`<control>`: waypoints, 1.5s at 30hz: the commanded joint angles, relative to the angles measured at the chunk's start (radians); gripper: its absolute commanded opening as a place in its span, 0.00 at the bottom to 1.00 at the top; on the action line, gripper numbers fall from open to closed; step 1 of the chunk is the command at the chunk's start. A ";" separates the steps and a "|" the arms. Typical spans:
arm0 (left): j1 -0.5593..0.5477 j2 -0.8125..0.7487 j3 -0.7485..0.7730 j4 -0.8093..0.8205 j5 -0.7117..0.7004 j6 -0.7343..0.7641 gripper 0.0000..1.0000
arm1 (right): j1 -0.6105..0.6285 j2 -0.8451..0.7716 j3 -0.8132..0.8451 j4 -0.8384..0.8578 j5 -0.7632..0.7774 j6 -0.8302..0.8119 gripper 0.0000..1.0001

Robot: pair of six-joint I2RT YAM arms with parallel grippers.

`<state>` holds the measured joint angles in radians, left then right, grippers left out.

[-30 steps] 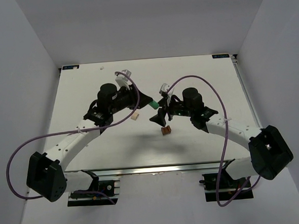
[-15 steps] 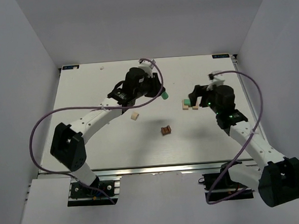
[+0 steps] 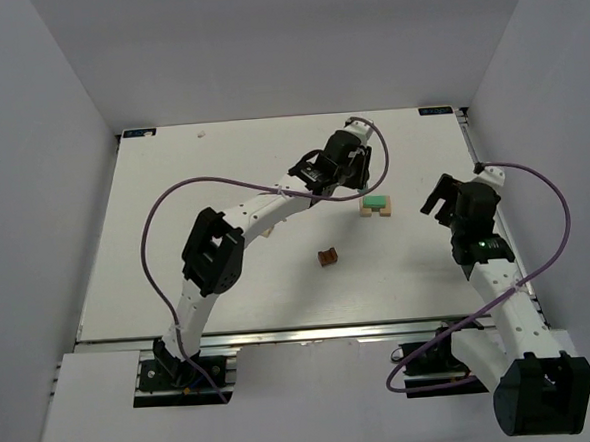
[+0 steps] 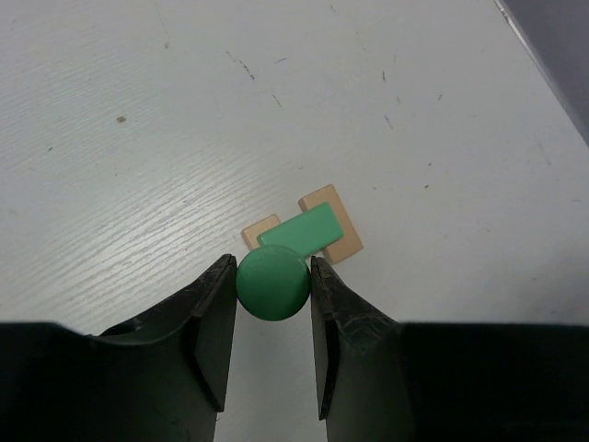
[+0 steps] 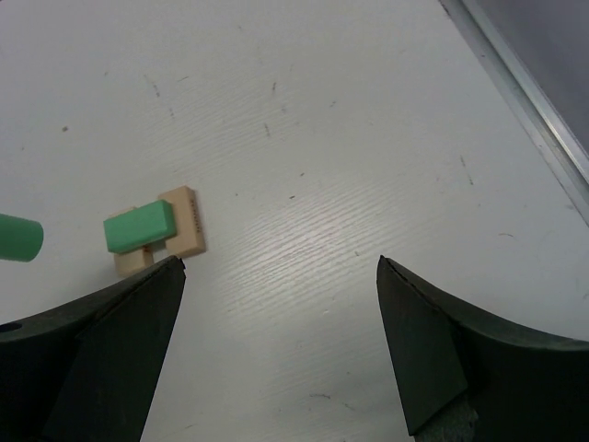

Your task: Build the wood block tower

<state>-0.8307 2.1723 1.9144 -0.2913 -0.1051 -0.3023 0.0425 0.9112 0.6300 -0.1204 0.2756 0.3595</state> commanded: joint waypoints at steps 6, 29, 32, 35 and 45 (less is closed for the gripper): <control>-0.036 0.064 0.136 0.003 -0.065 0.092 0.00 | -0.066 -0.020 -0.006 -0.022 0.080 0.041 0.89; -0.087 0.222 0.291 -0.006 -0.045 0.132 0.07 | -0.096 -0.012 -0.035 -0.002 0.034 0.024 0.89; -0.088 0.224 0.288 -0.012 -0.054 0.129 0.07 | -0.098 -0.011 -0.036 -0.002 0.031 0.024 0.89; -0.091 0.227 0.290 -0.012 -0.077 0.127 0.07 | -0.099 -0.008 -0.038 -0.001 0.022 0.024 0.89; -0.090 0.224 0.288 -0.037 -0.107 0.134 0.07 | -0.101 0.012 -0.033 -0.002 0.001 0.021 0.89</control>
<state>-0.9180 2.4187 2.1693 -0.3168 -0.1856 -0.1799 -0.0525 0.9218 0.5926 -0.1555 0.2836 0.3847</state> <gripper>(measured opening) 0.437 0.895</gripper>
